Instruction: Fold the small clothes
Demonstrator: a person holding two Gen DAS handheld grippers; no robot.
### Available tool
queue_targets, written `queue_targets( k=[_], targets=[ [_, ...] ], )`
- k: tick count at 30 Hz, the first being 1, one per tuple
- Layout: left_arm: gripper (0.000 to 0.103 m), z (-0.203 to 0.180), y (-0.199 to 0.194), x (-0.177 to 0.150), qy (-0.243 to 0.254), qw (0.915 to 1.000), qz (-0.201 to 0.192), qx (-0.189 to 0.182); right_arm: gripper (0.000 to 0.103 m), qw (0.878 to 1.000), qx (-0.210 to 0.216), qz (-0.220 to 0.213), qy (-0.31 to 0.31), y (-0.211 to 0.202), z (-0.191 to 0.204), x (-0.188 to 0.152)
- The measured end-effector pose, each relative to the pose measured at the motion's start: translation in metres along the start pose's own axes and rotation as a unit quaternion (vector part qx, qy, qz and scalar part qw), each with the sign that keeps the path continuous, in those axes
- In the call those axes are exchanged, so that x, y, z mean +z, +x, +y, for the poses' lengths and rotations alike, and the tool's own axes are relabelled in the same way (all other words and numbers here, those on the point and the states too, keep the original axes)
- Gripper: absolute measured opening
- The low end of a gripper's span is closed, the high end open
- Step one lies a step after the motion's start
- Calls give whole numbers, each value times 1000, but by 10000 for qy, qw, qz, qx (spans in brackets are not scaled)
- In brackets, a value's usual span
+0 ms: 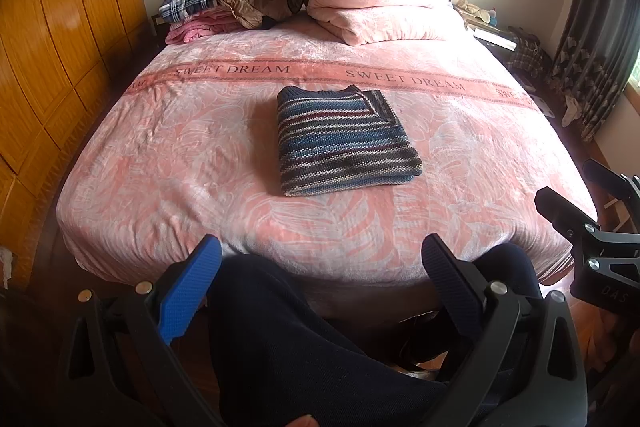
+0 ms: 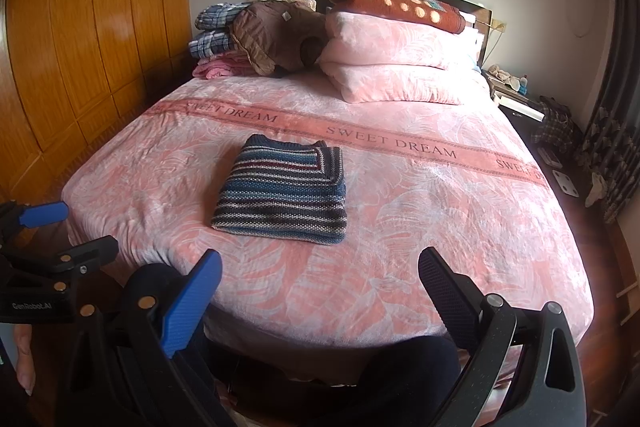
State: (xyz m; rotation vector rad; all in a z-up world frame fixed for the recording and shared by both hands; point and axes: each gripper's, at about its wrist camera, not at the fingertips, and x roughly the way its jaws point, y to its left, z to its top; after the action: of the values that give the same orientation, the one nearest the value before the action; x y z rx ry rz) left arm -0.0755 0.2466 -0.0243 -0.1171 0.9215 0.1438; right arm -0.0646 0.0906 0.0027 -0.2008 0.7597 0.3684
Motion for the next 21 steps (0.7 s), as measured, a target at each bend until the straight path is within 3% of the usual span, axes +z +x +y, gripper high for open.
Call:
queue_targets(
  k=[21],
  targets=[
    [100,-1,-4,3,34,10000,-35,8,99,10000,22,17,74,2,-2,3]
  ],
)
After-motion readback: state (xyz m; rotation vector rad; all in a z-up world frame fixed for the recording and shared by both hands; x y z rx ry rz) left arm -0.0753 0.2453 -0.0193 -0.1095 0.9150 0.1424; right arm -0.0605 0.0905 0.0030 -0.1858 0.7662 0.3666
